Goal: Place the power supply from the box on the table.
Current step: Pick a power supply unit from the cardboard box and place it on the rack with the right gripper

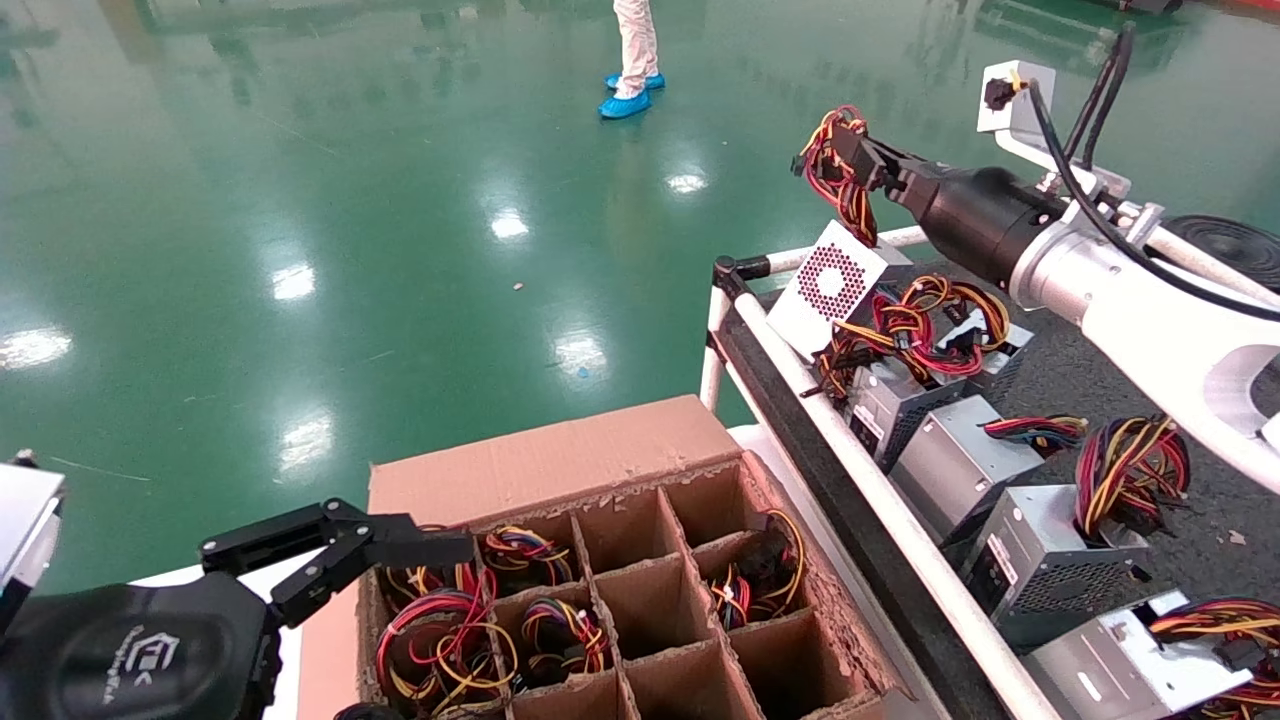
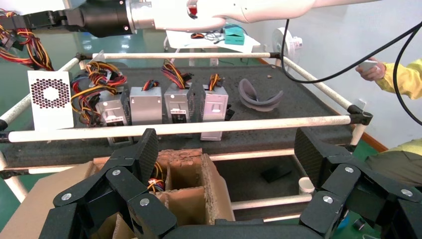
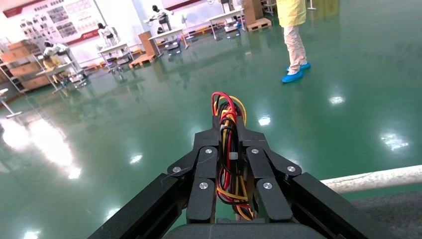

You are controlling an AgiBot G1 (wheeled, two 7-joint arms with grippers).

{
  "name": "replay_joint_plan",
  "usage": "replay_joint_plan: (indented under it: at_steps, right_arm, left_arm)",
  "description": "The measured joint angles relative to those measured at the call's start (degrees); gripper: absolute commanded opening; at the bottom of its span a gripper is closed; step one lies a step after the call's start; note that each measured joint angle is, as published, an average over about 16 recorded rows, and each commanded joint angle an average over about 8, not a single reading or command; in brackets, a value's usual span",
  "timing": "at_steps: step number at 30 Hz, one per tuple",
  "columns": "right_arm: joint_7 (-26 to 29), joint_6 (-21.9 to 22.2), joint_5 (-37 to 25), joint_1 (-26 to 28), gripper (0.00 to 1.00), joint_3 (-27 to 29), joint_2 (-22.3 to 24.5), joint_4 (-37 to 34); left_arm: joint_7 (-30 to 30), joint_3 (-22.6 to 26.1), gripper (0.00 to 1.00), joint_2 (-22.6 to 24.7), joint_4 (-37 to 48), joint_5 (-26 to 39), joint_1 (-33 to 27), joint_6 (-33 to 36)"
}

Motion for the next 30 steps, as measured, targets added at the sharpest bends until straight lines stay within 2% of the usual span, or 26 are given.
replay_joint_plan:
  at_steps: [30]
  right_arm:
    - [-3.6,-3.1,1.3,2.6,0.0,0.9,0.4,0.7]
  left_arm:
    - [0.0,0.1,1.0,0.0,0.0,0.0,0.0,0.0]
